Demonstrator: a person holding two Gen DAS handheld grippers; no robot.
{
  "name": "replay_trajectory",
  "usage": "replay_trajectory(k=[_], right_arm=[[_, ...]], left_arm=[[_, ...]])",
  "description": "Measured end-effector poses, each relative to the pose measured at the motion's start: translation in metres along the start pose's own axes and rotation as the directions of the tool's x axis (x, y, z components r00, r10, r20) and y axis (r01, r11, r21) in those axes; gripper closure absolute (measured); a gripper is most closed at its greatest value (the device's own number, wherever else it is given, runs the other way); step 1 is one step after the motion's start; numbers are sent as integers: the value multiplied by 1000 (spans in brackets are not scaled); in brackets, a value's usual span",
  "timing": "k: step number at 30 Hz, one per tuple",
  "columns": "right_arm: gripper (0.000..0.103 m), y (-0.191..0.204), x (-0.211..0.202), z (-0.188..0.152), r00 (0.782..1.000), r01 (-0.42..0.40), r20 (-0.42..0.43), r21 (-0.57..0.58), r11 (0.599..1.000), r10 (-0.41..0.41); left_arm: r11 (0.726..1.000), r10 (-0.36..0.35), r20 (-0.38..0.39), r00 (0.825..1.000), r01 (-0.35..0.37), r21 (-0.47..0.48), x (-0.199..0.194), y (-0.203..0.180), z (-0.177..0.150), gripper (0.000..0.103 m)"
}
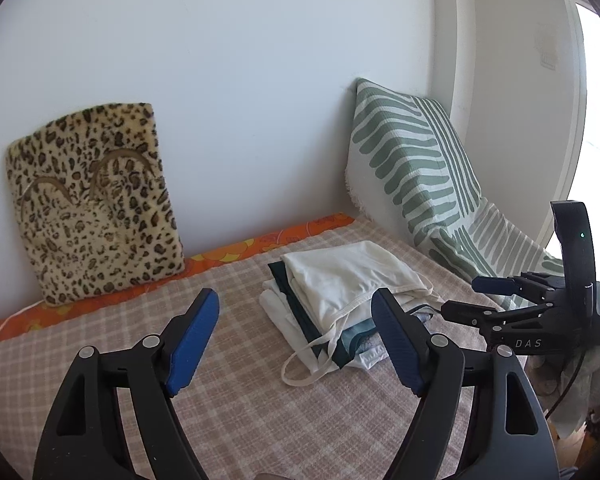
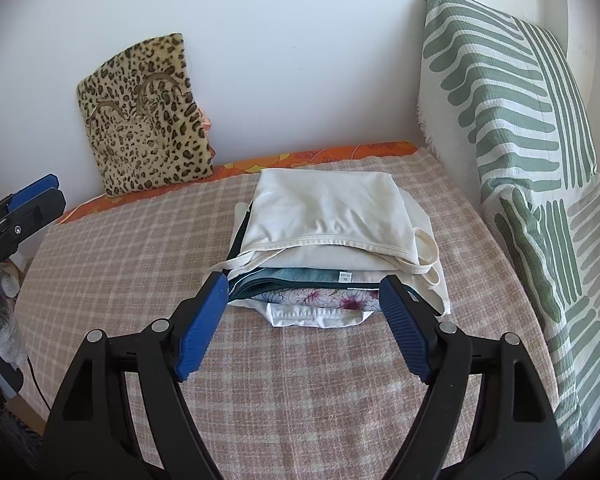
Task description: Fold small clothes
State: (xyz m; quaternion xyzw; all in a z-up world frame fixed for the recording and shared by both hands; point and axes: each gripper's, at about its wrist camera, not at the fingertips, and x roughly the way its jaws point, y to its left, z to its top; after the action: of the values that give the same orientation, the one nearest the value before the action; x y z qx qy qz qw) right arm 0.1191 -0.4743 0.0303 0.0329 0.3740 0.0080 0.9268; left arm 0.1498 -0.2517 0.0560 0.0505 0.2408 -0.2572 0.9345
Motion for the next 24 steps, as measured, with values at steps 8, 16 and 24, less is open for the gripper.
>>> replay_trajectory(k=[8,16,24], right_arm=[[14,38,-9,-22,1000,-4,29,-16,1000,4],[10,65,-3,-45,999,-2,33,-7,1000,3],[9,66,13,-65,999,28,23,90,996,-31]], left_arm=[[999,22,24,999,-23,25,-43,5,-24,21],[996,74,22,997,-75,48,-63,12,-55,19],[992,111,5,994,-111,60,-70,15,-81,5]])
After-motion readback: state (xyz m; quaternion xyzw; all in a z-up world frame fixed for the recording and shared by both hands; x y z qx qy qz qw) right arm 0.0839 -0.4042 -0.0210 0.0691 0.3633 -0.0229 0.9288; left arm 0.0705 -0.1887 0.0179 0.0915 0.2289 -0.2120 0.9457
